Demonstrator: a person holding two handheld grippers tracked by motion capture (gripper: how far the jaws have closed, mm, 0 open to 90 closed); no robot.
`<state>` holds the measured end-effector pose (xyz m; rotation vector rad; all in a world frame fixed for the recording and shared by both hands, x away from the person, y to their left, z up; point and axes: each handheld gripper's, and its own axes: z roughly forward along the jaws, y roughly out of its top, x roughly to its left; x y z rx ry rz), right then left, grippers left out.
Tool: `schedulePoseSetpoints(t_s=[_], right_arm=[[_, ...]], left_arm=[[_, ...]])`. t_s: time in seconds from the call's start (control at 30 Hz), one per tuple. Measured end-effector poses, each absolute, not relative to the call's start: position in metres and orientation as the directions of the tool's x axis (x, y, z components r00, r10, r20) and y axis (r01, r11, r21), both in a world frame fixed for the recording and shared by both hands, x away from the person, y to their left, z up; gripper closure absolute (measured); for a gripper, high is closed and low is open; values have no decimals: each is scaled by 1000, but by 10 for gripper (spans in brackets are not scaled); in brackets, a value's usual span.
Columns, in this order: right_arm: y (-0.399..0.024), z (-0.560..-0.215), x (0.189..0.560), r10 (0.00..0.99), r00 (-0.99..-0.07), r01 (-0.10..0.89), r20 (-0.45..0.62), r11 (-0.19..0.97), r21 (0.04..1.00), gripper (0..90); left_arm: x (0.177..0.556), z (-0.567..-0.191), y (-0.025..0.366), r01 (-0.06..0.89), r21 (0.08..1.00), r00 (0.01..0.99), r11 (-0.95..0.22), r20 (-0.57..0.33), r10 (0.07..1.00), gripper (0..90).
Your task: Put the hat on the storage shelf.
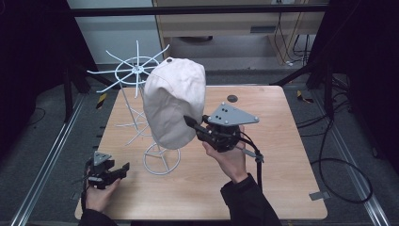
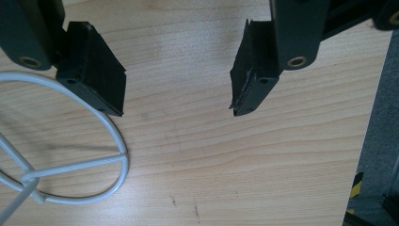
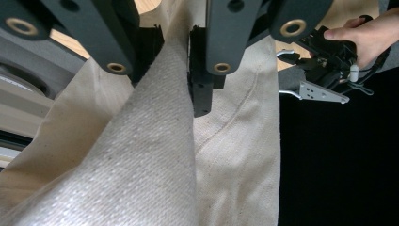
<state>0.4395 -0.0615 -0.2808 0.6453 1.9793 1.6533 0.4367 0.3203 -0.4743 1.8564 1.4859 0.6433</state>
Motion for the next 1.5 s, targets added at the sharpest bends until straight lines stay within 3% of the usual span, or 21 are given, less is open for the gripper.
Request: schedulePoseSetpoints(t_s=[0.5, 1.03, 1.5], right_arm=[[-69, -281, 439, 682, -730, 69, -43, 136, 988, 547], [-98, -295, 427, 682, -731, 96, 22, 71, 993, 177], [-156, -351, 418, 758, -642, 197, 110, 24, 980, 118]], left_arm=[[437, -475, 320, 645, 752, 232, -135, -25, 972, 356], [437, -475, 320, 644, 753, 228, -134, -21, 973, 345], [437, -475, 320, 637, 760, 224, -130, -21, 974, 336]])
